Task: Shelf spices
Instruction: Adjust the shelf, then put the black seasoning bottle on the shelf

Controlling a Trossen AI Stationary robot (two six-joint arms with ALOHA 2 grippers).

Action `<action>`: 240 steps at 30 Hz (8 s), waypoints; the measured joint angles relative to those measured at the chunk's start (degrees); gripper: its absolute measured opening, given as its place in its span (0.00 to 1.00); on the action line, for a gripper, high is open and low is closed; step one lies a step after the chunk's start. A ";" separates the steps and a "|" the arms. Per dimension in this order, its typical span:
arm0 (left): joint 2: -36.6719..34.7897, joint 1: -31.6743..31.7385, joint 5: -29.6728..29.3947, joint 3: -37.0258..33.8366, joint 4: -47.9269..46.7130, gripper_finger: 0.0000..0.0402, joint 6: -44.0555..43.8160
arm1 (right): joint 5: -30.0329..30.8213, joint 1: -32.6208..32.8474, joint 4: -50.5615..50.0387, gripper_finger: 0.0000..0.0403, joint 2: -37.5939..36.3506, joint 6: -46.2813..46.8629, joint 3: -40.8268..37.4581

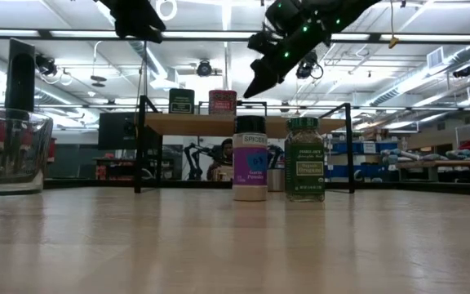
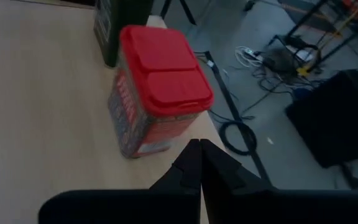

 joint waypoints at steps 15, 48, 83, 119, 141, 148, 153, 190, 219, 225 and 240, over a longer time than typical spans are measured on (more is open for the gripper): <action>0.00 -0.75 -0.03 0.00 0.08 0.71 0.45 | 21.92 8.17 -13.87 0.00 -23.26 16.76 -11.08; 0.00 -0.75 -0.05 0.00 0.13 0.71 0.68 | 18.73 3.98 -10.28 0.00 -52.21 46.17 -45.18; 0.02 -0.75 -0.05 0.00 0.10 0.71 0.53 | 2.15 -1.82 -4.78 0.00 -43.66 34.11 -45.20; 0.00 -0.74 -0.06 0.00 0.08 0.71 0.51 | 3.73 2.34 -5.55 0.00 -43.69 37.79 -45.18; 0.00 -0.72 -0.10 0.00 0.13 0.71 0.64 | 8.43 7.01 -6.99 0.00 -43.69 41.19 -45.18; 0.00 -0.72 -0.10 0.00 0.13 0.71 0.66 | 9.97 9.36 -8.79 0.00 -43.73 43.71 -45.16; 0.00 -0.72 -0.10 0.00 0.13 0.71 0.66 | 17.75 11.16 -9.77 0.00 -43.77 44.87 -45.16; 19.20 -21.03 6.69 0.00 13.92 0.71 4.17 | 6.98 24.12 32.69 0.10 -56.08 8.83 -45.11; 41.67 -30.34 -0.30 1.86 16.87 0.99 0.11 | 9.26 24.14 32.59 0.49 -56.01 8.88 -45.11; 43.39 -30.34 -0.43 1.81 17.88 0.99 -1.35 | 9.26 24.14 32.54 0.49 -56.01 8.88 -45.11; 44.33 -30.34 -0.43 1.84 19.39 0.98 -1.53 | 9.26 24.14 32.49 0.48 -56.02 8.88 -45.11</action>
